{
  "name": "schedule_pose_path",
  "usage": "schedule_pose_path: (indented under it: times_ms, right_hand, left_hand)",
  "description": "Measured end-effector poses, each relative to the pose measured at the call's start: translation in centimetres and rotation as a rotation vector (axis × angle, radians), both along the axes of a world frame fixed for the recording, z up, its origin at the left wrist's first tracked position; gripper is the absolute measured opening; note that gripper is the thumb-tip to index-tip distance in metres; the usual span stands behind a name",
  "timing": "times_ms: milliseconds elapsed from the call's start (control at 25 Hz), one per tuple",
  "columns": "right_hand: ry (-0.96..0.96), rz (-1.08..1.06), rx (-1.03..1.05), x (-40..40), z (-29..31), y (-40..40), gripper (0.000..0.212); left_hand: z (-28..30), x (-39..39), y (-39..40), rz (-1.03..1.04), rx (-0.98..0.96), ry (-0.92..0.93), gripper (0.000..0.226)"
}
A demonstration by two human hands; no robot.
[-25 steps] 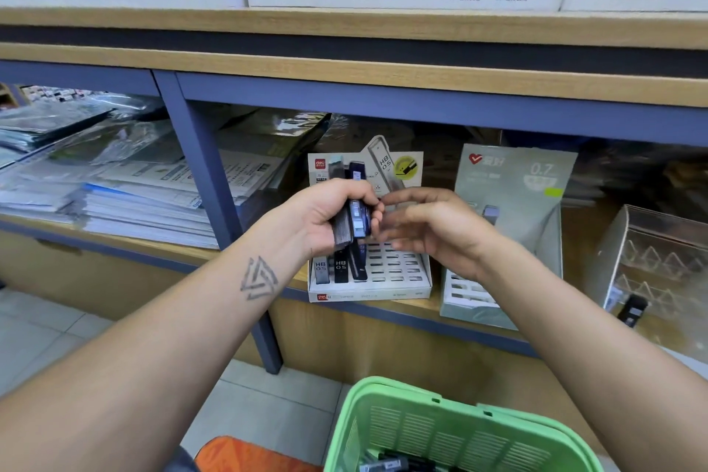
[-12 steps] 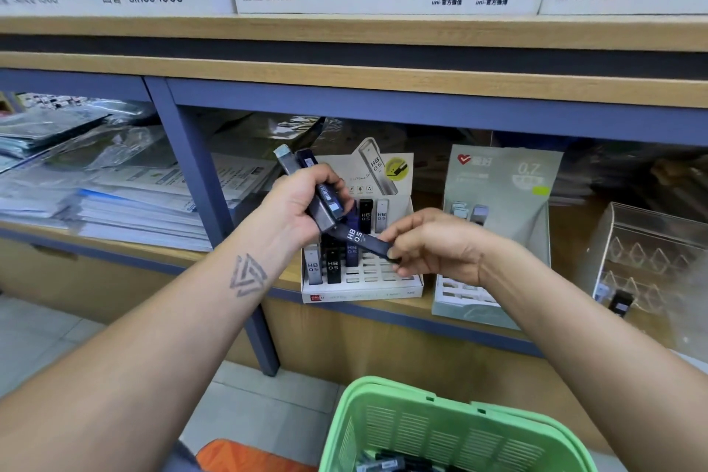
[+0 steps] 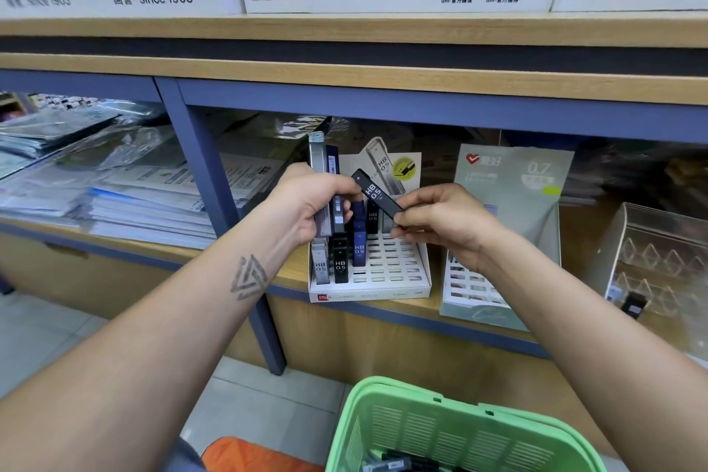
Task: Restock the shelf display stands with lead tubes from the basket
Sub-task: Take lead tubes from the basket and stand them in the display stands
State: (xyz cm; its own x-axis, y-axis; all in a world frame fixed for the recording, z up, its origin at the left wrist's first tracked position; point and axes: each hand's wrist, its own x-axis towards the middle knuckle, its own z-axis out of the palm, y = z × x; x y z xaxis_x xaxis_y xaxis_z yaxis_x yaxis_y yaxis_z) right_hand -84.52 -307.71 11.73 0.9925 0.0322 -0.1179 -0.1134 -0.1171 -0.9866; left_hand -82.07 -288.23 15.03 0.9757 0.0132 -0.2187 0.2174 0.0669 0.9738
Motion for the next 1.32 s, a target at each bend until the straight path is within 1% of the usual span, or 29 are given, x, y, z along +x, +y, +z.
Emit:
schedule_pose_path:
  times_ms: [120, 280, 360, 480, 520, 600, 720, 800, 880, 1040, 1160, 1320]
  right_hand:
    - [-0.06, 0.062, -0.113, 0.2, -0.3, 0.6, 0.026]
    - [-0.074, 0.16, -0.149, -0.1, -0.4, 0.6, 0.026]
    - [-0.121, 0.198, -0.183, -0.4, -0.2, 0.8, 0.034]
    - [-0.303, 0.201, -0.305, 0.0, 0.2, 1.4, 0.053]
    - [-0.367, 0.196, -0.337, 0.3, 0.2, 1.6, 0.055]
    - [-0.448, 0.149, -0.442, 1.0, -0.2, 1.7, 0.052]
    - [-0.505, -0.043, -0.65, 2.2, -1.2, 0.9, 0.038]
    - [-0.569, -0.146, -0.732, 2.7, -2.1, 0.8, 0.028]
    - [-0.622, -0.157, -0.744, 3.3, -3.0, 1.3, 0.023]
    - [-0.697, -0.125, -0.759, 4.6, -3.8, 2.7, 0.019]
    - [-0.687, -0.105, -0.76, 5.2, -4.2, 3.1, 0.017]
    - [-0.636, -0.086, -0.72, 5.6, -4.3, 3.2, 0.021]
  left_hand:
    - [-0.1, 0.0, -0.6, 0.031, 0.033, -0.045, 0.018]
    - [-0.1, 0.2, -0.6, 0.053, 0.016, -0.076, 0.02]
    - [-0.1, 0.2, -0.6, 0.036, 0.055, -0.104, 0.02]
    - [-0.2, -0.1, -0.8, -0.049, 0.109, -0.108, 0.02]
    - [-0.3, -0.1, -0.9, -0.074, 0.107, -0.088, 0.02]
    - [-0.4, 0.3, -0.7, -0.086, 0.069, -0.027, 0.017]
    - [-0.5, 1.1, -0.1, -0.089, -0.059, 0.147, 0.009]
    - [-0.7, 1.3, 0.3, -0.106, -0.114, 0.255, 0.013]
    - [-0.9, 1.3, 0.6, -0.115, -0.124, 0.308, 0.015]
    - [-1.1, 1.5, 0.9, -0.101, -0.089, 0.319, 0.016]
    - [-1.3, 1.6, 1.0, -0.103, -0.075, 0.323, 0.014]
    - [-1.6, 1.7, 1.0, -0.116, -0.057, 0.334, 0.012]
